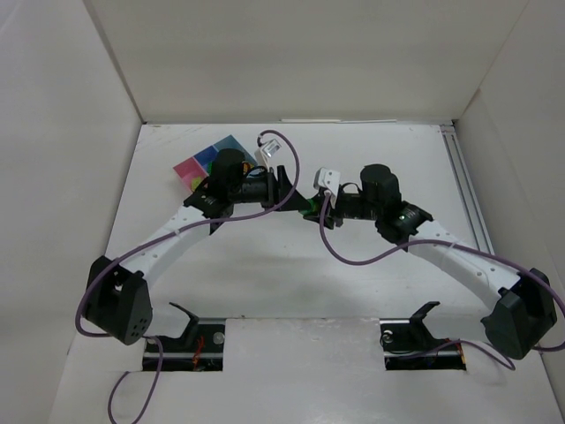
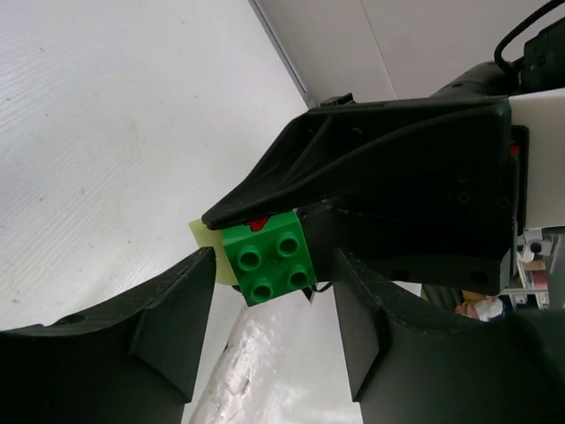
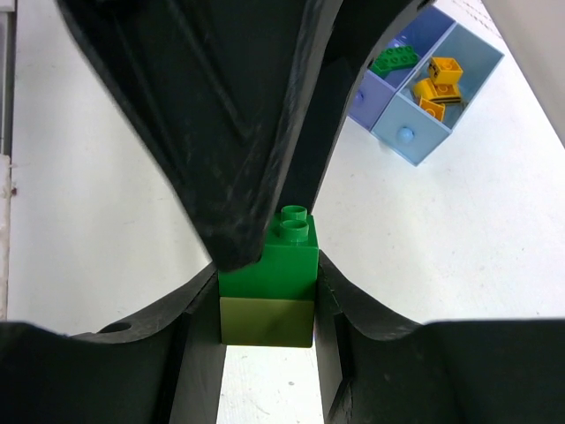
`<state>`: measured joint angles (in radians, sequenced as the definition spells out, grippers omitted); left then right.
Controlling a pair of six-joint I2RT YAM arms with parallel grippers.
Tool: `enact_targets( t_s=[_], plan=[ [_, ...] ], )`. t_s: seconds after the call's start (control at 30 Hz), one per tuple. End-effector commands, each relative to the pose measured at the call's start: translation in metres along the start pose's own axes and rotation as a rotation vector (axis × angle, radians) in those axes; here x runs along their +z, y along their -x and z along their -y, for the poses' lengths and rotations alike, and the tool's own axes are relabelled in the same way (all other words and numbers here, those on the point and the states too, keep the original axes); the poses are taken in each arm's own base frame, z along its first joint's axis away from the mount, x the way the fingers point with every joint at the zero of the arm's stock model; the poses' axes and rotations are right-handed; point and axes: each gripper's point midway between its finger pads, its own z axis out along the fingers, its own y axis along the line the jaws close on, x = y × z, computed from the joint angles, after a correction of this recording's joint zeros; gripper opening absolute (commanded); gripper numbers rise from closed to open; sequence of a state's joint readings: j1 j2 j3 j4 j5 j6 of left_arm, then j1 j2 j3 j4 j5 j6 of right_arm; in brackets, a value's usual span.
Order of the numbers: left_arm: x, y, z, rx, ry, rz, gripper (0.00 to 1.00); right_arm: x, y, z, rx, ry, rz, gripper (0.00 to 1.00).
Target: Sort the legos into containers by color
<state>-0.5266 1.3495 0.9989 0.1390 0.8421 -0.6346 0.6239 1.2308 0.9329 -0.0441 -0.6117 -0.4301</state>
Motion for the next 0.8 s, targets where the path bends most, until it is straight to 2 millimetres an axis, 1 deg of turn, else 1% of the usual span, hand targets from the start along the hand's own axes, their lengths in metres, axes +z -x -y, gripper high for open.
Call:
enact_targets(
  t_s=[0.0, 0.13, 0.23, 0.27, 0.3, 0.33, 0.37, 0.4, 0.47, 0.5, 0.57, 0.63, 0.73, 0.77],
  plan=[
    [-0.020, 0.024, 0.028, 0.070, -0.057, 0.086, 0.53, 0.000, 0.026, 0.006, -0.060, -0.022, 0.067, 0.00],
    [-0.022, 0.021, 0.023, 0.067, -0.026, 0.084, 0.54, 0.000, 0.026, 0.006, -0.060, -0.022, 0.067, 0.00],
    [-0.022, 0.021, 0.023, 0.066, -0.026, 0.084, 0.54, 0.000, 0.027, 0.004, -0.060, -0.014, 0.071, 0.00],
    [-0.020, 0.021, 0.020, 0.059, -0.022, 0.078, 0.54, 0.001, 0.029, 0.006, -0.062, -0.015, 0.073, 0.00],
    [-0.020, 0.019, 0.018, 0.050, -0.016, 0.072, 0.54, 0.003, 0.030, 0.003, -0.064, -0.006, 0.075, 0.00],
    [-0.016, 0.015, 0.017, 0.054, -0.018, 0.059, 0.58, 0.002, 0.035, 0.005, -0.079, -0.010, 0.083, 0.00],
    [-0.016, 0.015, 0.015, 0.048, -0.006, 0.061, 0.60, 0.004, 0.032, 0.005, -0.074, -0.007, 0.076, 0.00],
    [-0.015, 0.018, 0.013, 0.054, 0.005, 0.063, 0.60, 0.004, 0.037, 0.007, -0.081, -0.011, 0.085, 0.00],
    [-0.013, 0.020, 0.007, 0.050, 0.033, 0.070, 0.60, 0.006, 0.035, 0.005, -0.076, 0.000, 0.082, 0.00],
    [-0.013, 0.021, 0.007, 0.050, 0.033, 0.070, 0.60, 0.006, 0.039, 0.005, -0.082, 0.007, 0.093, 0.00],
    [-0.013, 0.021, 0.010, 0.060, 0.018, 0.069, 0.60, 0.007, 0.041, 0.002, -0.084, 0.016, 0.095, 0.00],
    [-0.011, 0.022, 0.014, 0.067, 0.003, 0.073, 0.55, 0.008, 0.041, 0.003, -0.084, 0.016, 0.095, 0.00],
    [-0.011, 0.022, 0.015, 0.058, 0.003, 0.073, 0.50, 0.011, 0.038, 0.003, -0.079, 0.019, 0.088, 0.00],
    [-0.011, 0.022, 0.015, 0.058, 0.003, 0.073, 0.48, 0.011, 0.042, 0.004, -0.085, 0.009, 0.091, 0.00]
  ],
)
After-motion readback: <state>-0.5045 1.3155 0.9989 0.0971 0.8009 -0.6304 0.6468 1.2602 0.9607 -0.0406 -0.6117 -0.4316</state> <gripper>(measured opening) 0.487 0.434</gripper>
